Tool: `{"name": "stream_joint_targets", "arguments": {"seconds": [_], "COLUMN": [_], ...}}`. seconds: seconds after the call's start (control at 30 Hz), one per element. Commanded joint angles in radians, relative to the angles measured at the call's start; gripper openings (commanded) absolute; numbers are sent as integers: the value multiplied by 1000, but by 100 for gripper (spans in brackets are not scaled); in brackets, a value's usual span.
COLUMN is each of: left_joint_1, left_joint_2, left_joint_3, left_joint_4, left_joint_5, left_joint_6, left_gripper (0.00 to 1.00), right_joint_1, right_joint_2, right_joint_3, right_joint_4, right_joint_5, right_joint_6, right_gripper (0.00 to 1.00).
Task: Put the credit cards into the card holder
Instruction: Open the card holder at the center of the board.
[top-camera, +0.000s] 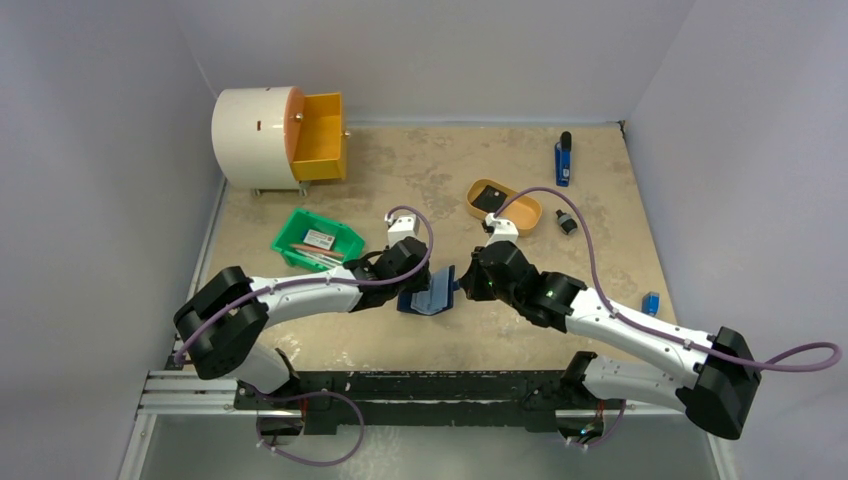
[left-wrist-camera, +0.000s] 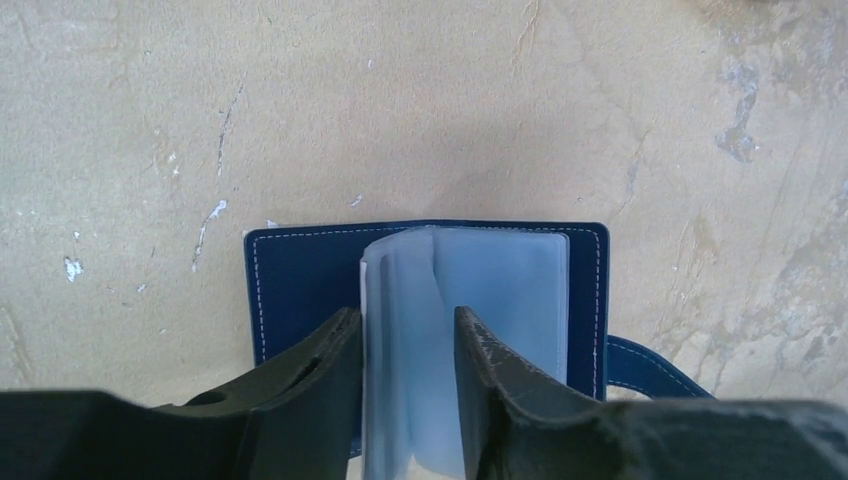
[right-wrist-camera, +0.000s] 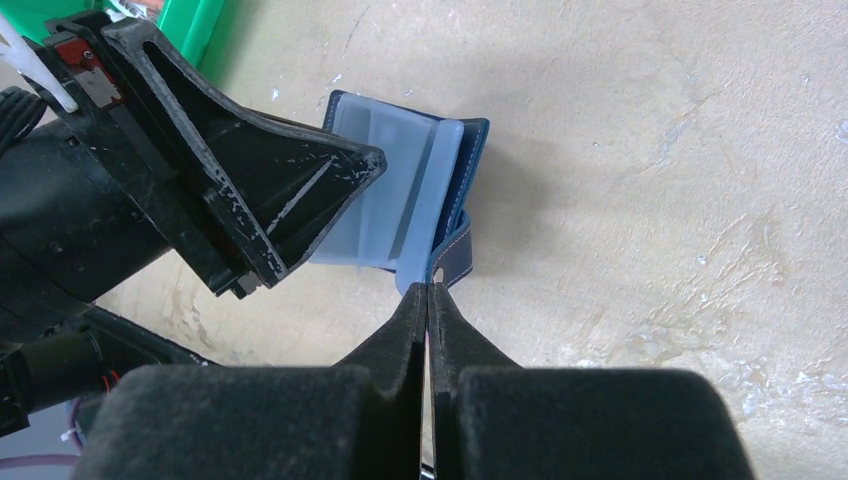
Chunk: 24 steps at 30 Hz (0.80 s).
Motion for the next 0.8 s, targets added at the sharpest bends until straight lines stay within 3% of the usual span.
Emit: {"name": "stream_joint_targets", "arguments": {"seconds": [0.0,0.37,0.5,0.67,0.7,0.77], "left_joint_1": [-4,-4,-4,-5,-4,-5], "left_joint_2": [-23,-16,-16,-14,-12,-8], "left_joint_3": [-1,9,16,25,28,34], "left_joint_4": [16,14,8,2,-1,-10], "left_joint_5": [-12,-6,-5,-4,-5,-7], "left_joint_6": [24,26,25,21,21,16], "left_gripper": [34,15,2,0,0,0], "right_joint_1": [-2,-3,-3,-31,-39,-57], "right_joint_2": [-19,-27,-3,28,27,22], "right_joint_3": [1,-62,-81,-112,-115,-116], "right_joint_4": [17,-6,-43,-59,-64,-81], "right_joint_5": [13,31,58,31,27,18], "right_joint_6": [3,34,79,122,127,130], "right_gripper": [0,0,0,0,4,22]}}
